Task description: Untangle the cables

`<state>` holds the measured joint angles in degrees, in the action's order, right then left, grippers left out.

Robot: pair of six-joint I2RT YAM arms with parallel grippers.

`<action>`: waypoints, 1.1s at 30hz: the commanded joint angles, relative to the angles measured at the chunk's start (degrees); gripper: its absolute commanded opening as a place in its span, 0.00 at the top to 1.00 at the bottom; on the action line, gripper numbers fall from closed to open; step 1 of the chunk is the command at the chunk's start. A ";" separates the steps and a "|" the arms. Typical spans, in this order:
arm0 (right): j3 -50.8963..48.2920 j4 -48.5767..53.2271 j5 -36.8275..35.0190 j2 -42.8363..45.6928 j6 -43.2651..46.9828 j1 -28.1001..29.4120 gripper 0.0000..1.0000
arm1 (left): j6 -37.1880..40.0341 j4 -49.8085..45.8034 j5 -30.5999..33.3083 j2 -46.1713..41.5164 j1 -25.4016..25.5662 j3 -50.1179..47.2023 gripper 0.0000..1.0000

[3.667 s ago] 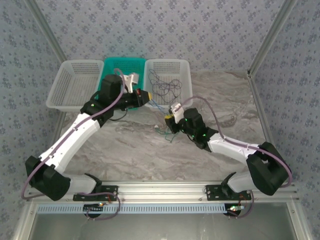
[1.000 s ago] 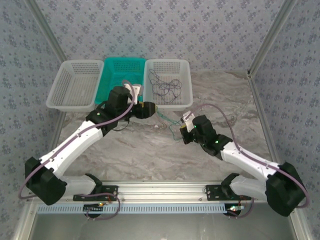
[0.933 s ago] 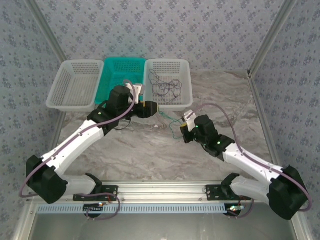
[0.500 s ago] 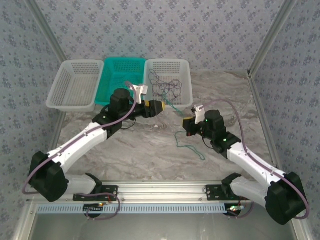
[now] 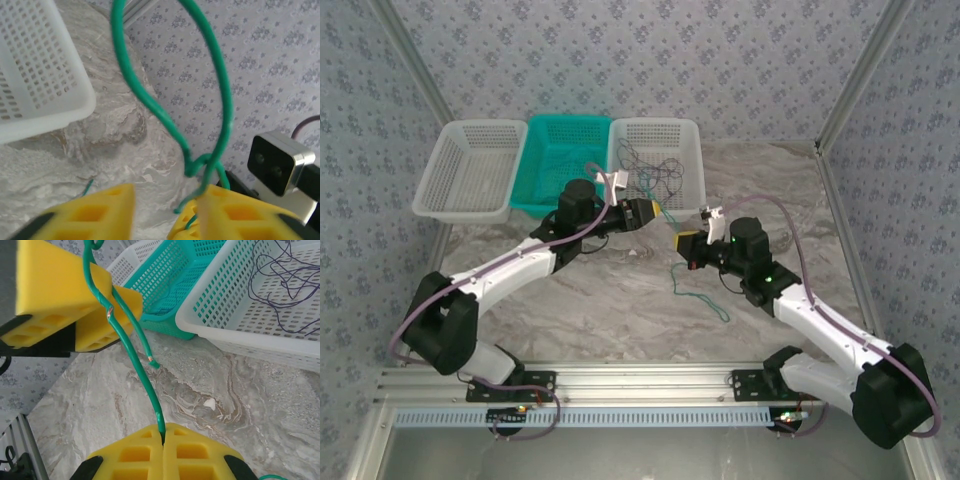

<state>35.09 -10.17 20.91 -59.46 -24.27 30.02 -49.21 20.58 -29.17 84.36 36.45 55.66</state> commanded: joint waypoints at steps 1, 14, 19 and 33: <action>1.77 -1.13 0.97 -0.73 -1.73 0.34 1.00 | -1.13 2.51 0.99 -0.09 0.37 1.64 0.88; 0.88 2.91 -2.96 -0.57 -3.14 -2.37 1.00 | 7.87 -14.49 11.84 -6.39 -0.51 2.10 1.00; 0.39 6.87 -2.92 1.54 -2.03 -5.05 1.00 | 14.40 -27.93 19.53 -10.72 -3.10 3.38 1.00; 0.33 11.83 -1.99 5.68 2.64 -6.16 1.00 | 29.84 -53.99 46.24 -21.02 -14.10 10.25 1.00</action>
<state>35.16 -2.17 21.98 -54.08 -21.93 25.17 -20.84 -28.60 6.37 65.60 27.99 63.86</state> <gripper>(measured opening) 0.051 0.054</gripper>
